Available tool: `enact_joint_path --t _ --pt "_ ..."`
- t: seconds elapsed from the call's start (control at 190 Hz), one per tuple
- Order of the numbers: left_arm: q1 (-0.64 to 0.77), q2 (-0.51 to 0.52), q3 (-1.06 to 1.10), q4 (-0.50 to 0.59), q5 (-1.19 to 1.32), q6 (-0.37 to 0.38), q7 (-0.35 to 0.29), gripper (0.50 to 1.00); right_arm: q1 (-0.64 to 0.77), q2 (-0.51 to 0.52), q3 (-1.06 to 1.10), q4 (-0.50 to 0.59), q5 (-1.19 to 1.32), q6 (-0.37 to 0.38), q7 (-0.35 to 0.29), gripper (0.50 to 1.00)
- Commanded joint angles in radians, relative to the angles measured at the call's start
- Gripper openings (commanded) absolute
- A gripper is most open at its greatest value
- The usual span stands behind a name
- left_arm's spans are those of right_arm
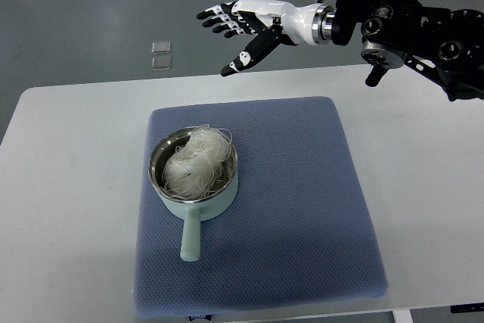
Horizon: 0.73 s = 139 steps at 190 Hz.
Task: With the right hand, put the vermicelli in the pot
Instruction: 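Open the right hand and lift it away from the pot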
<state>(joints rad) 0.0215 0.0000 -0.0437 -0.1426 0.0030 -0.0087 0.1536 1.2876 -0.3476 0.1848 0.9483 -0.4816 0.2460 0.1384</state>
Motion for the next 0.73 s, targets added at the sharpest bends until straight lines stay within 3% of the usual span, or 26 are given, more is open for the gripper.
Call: enact_joint_path --t 0.0,0.116,0.29,0.438,0.728 --pt "0.000 0.000 0.001 0.000 0.000 0.000 0.000 1.000 -0.214 -0.013 0.239 0.000 0.071 -0.051 0.001 0.924" --pt "0.000 0.000 0.002 0.000 0.000 0.000 0.001 1.000 -0.467 0.056 0.545 0.000 0.129 -0.079 0.056 0.924" --pt "0.000 0.000 0.004 -0.002 0.002 0.000 0.001 1.000 -0.660 0.208 0.843 -0.051 0.153 -0.079 0.155 0.926" --pt "0.000 0.000 0.004 -0.003 0.002 0.000 0.001 1.000 -0.703 0.277 0.957 -0.111 0.250 -0.074 0.161 0.926" --pt "0.000 0.000 0.005 -0.003 0.002 0.000 0.001 1.000 -0.735 0.282 0.957 -0.120 0.310 -0.074 0.159 0.926"
